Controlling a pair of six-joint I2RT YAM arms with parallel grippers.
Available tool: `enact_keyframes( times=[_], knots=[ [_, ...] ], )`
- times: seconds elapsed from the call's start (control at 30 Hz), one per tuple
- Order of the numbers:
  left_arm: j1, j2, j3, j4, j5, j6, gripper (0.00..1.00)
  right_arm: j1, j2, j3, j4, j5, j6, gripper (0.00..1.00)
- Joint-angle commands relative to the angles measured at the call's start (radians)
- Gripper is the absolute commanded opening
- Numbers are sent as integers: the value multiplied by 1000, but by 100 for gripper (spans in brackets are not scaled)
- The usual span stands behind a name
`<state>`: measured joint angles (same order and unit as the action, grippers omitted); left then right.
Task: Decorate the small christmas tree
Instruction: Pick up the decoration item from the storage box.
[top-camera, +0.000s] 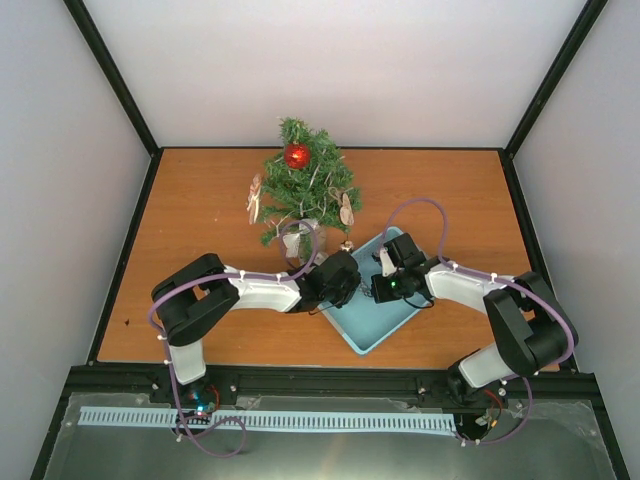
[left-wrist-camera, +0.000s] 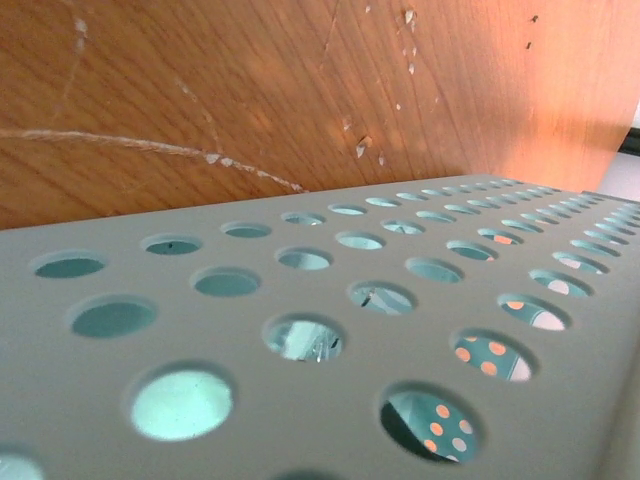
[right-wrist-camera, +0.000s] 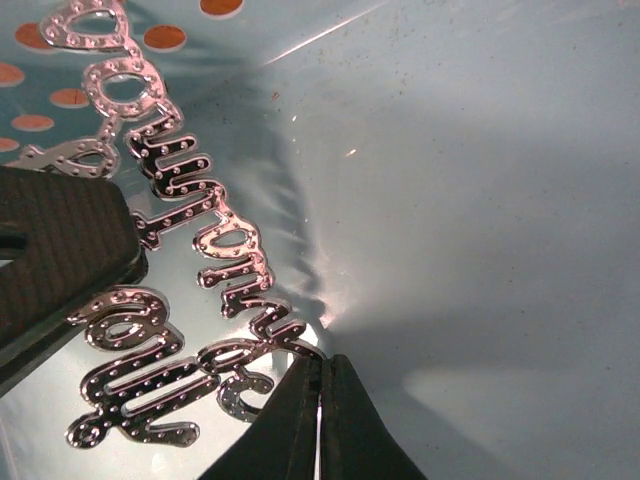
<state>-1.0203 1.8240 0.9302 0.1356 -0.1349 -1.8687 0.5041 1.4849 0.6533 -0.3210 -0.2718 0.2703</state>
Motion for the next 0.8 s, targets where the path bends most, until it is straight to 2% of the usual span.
enact_keyframes(
  times=[0.0,0.07,0.3,0.37,0.77],
  knots=[
    [-17,61,1,-73,95,-7,3,-3,-3,-40,-71,22,8,6],
    [-18,59,15,-96,93,5,1,-3,-18,-38,-79,33,14,8],
    [-31,26,49,-176,74,27,1,-3,-127,-22,-131,89,44,18],
    [-36,-1,35,-184,57,14,1,-3,-161,-8,-146,112,54,23],
    [-46,-94,-10,-176,-55,46,1,-3,-209,-6,-147,145,72,24]
  ],
)
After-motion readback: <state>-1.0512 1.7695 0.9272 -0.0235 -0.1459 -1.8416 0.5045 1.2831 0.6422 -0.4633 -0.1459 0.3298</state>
